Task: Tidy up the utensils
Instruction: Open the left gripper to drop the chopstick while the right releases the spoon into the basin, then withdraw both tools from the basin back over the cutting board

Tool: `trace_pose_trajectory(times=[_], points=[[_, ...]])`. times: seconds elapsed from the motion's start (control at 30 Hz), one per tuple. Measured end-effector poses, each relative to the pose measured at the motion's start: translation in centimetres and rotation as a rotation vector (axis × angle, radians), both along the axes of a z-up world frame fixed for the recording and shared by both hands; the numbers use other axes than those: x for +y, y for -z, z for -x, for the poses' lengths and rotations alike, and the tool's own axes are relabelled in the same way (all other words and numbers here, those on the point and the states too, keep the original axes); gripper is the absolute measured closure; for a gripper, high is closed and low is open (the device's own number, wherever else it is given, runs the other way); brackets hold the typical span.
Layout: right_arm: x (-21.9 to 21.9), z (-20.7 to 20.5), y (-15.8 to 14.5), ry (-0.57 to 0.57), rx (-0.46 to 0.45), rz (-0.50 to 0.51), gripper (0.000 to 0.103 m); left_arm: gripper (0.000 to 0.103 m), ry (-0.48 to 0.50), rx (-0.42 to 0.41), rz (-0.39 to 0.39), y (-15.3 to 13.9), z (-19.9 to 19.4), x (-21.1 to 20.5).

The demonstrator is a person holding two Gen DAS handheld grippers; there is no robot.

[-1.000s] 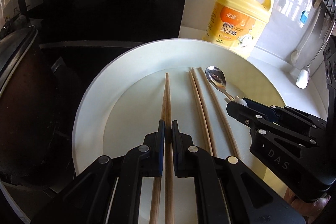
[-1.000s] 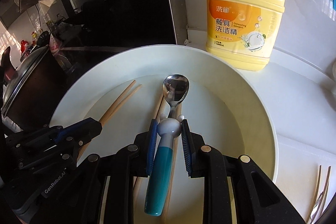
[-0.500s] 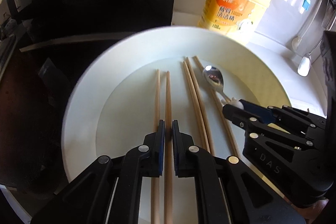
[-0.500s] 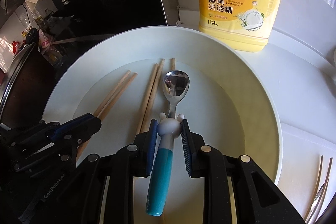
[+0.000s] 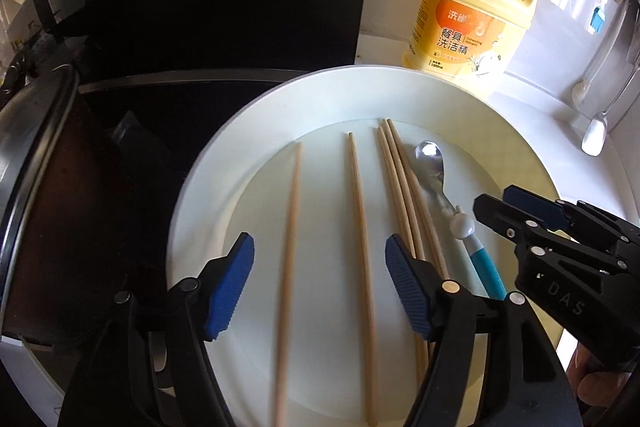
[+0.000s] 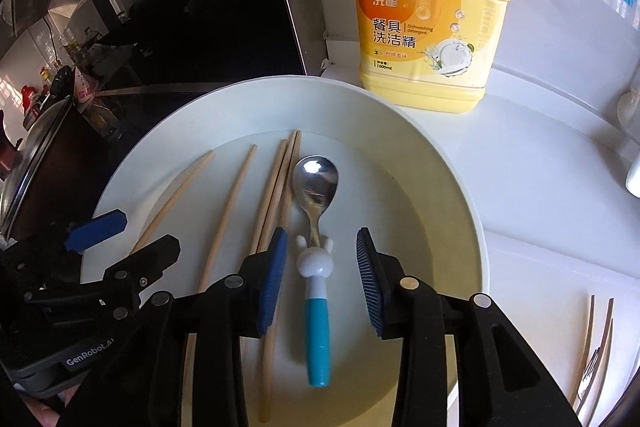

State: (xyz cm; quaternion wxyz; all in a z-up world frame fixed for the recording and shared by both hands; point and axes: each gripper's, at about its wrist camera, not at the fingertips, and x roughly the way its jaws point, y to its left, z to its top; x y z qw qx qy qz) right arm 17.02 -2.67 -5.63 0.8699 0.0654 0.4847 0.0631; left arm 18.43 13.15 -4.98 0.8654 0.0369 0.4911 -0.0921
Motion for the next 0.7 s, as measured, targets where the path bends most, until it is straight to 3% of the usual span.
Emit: trace_pose_trajectory(times=[0.13,0.23,0.7], points=[[-0.3,0.7,-0.4,-0.006,-0.01,-0.004,0.067,0.024,-0.025,-0.009,-0.004,-0.6,0.7,0.7],[-0.3,1.8,-1.0,-0.006,-0.038,-0.005,0.06,0.02,-0.024,-0.024,-0.01,-1.1,1.4,1.0],[-1.4,9.0,-4.3,0.086,-0.131,-0.033,0.051,0.009,0.026,-0.1,-0.017,-3.8,4.8,1.4]])
